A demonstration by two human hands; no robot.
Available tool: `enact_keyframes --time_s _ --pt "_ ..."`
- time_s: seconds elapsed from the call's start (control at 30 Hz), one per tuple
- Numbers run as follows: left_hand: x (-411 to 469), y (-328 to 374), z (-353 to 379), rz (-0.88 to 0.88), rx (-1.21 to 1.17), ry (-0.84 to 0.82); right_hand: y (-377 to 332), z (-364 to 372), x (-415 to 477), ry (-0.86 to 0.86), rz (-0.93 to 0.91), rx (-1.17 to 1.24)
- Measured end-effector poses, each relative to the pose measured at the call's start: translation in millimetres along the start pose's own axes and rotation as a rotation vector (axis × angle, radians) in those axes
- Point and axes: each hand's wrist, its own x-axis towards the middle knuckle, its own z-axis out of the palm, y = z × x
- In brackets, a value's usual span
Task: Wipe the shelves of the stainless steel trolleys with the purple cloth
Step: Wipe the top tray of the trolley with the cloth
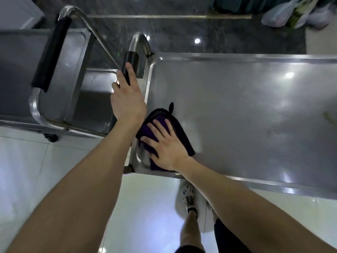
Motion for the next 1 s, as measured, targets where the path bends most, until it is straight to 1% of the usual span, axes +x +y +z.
enact_keyframes --time_s 0.1,0.2,0.33,0.4,0.47,0.53,0.57,0.63,0.7,0.73,0.8,0.87,0.93,1.0 --pt "-1.9 -0.9 -2.6 0.012 -0.011 0.016 4.5 4.6 -31.8 0.036 0.007 0.03" --pt "-0.6 -2.4 -1.3 0.031 -0.025 0.024 34.1 2.3 -72.1 0.09 0.094 0.059" --pt "0.7 -4.5 2.0 0.044 -0.047 0.058 104.4 -10.3 -171.7 0.146 0.355 -0.006" --pt "0.9 -2.7 -0.8 0.047 -0.072 0.04 140.9 -25.7 -232.5 0.15 0.537 -0.01" --pt "1.2 -1.1 -2.4 0.069 -0.041 0.043 162.0 -40.1 -280.1 0.141 0.733 0.016" --pt "-2.1 7.4 -2.1 0.129 0.021 0.055 168.6 -47.8 -297.1 0.089 0.866 0.031" --pt "-6.7 17.4 -1.8 0.179 0.016 0.048 168.4 -49.8 -295.3 0.053 0.901 0.035" --pt "-26.8 51.7 -4.5 0.327 -0.022 -0.031 165.6 -53.4 -281.7 0.007 0.927 0.056" --pt "-62.1 100.2 -9.8 0.523 -0.032 -0.188 162.7 -56.1 -272.2 -0.007 0.93 0.066" --pt "-83.7 128.0 -12.8 0.592 -0.044 -0.274 161.9 -56.3 -272.1 -0.007 0.924 0.062" --pt "-125.4 179.7 -14.2 0.651 -0.074 -0.436 161.3 -54.8 -276.2 0.002 0.905 0.046" --pt "-158.4 221.3 -6.2 0.691 -0.032 -0.532 164.1 -54.3 -280.6 0.013 0.87 0.046" --pt "-180.9 244.4 2.1 0.709 0.066 -0.588 164.0 -53.2 -278.2 0.033 0.832 0.044" --pt "-198.1 265.7 10.5 0.692 0.132 -0.588 169.5 -49.6 -282.8 0.084 0.804 0.05"
